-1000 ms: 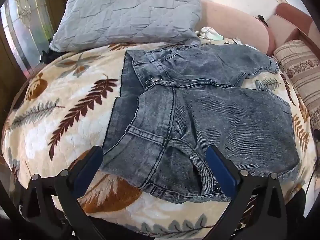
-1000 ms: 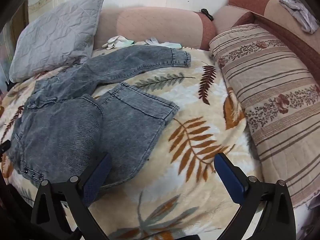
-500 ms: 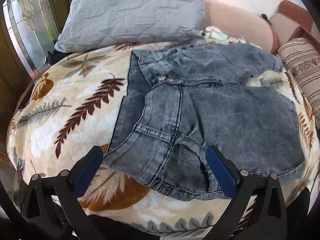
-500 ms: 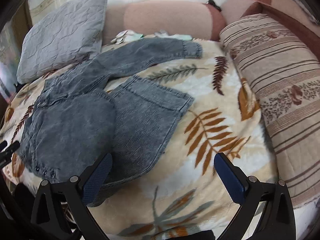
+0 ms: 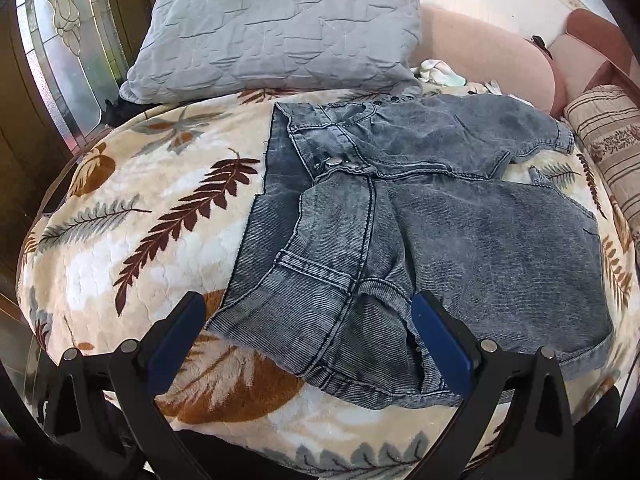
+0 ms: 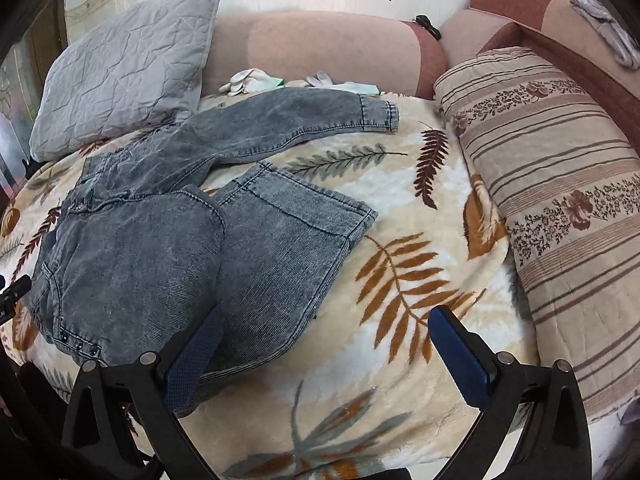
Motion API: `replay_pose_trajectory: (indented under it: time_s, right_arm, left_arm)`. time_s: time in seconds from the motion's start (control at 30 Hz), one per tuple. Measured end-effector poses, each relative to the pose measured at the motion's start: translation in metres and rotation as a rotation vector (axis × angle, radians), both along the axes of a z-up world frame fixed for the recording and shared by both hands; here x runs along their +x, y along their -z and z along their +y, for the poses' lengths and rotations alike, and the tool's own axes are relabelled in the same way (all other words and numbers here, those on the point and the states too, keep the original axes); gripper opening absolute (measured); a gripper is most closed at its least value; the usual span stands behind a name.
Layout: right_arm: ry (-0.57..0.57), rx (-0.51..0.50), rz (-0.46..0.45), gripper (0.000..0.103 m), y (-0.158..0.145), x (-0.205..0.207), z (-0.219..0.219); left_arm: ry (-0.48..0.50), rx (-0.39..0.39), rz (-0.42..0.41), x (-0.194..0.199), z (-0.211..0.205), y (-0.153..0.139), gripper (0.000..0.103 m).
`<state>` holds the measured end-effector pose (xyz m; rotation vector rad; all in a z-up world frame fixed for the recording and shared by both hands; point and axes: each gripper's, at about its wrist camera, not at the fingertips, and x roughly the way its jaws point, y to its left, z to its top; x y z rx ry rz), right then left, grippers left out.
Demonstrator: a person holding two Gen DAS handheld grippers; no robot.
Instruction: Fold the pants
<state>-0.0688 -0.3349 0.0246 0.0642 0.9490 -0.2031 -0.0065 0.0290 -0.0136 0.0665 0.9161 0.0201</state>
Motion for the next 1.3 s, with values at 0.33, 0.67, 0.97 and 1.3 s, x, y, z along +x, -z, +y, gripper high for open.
replay_pose_trajectory:
  time_s: [0.33, 0.67, 0.97, 1.3]
  right_arm:
    - [-0.031, 0.013, -0.031, 0.102, -0.001, -0.002, 0.003]
    - [-0.05, 0.028, 0.003, 0.102, 0.005, 0.001, 0.007]
    - [-0.041, 0.037, 0.014, 0.102, 0.008, 0.002, 0.004]
    - [-0.019, 0.022, 0.028, 0.102, 0.007, 0.002, -0.01]
  left_arm:
    - [0.003, 0.003, 0.015, 0.003, -0.008, 0.002, 0.103]
    - [0.017, -0.007, 0.02, 0.002, -0.009, 0.003, 0.103]
    - [0.025, -0.007, 0.029, 0.003, -0.011, 0.004, 0.103]
    - [0.033, -0.04, 0.07, 0.007, 0.002, 0.003, 0.103]
